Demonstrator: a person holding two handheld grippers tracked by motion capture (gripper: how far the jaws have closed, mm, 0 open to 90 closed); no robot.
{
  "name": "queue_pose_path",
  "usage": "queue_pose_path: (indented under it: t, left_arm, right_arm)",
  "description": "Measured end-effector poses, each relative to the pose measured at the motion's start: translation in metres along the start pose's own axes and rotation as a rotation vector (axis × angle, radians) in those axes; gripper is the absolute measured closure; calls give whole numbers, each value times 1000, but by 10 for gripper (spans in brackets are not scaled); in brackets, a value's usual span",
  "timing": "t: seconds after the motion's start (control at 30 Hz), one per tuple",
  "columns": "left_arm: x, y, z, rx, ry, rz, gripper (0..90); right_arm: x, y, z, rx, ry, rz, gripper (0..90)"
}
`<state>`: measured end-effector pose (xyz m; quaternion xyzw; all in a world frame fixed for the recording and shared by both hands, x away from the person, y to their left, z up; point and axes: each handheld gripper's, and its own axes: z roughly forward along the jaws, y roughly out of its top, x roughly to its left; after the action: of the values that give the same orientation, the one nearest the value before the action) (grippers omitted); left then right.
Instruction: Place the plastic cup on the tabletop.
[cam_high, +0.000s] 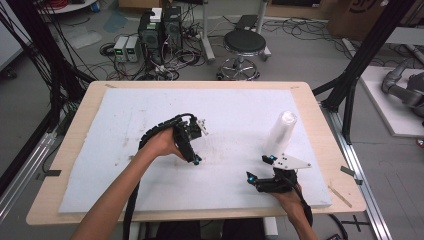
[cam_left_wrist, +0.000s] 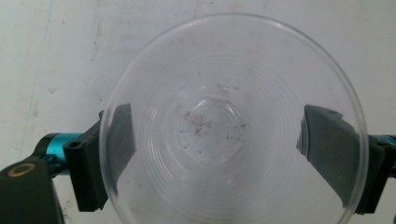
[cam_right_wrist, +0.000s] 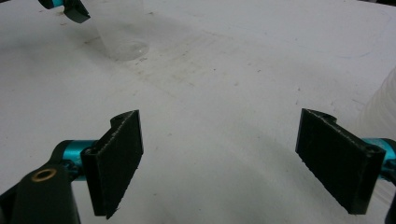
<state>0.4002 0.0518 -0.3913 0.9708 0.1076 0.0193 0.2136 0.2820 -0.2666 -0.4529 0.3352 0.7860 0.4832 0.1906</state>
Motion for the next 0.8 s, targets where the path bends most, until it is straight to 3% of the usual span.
queue_pose_path:
  t: [0.27,0.43,0.63,0.8]
  left_arm:
    - [1,-5,-3,-3,-9,-12,108]
    - [-1,-13,-16,-22,-13,-10,107]
    - [-2,-27,-27,-23,4,-35,107]
    - [-2,-45,-36,-57,1,-67,107]
  right_arm:
    - [0,0,0,0,2,1,145]
    - [0,0,0,-1,4,0,145]
    - [0,0,0,-6,6,3,145]
    - [-2,0,0,-8,12,9,145]
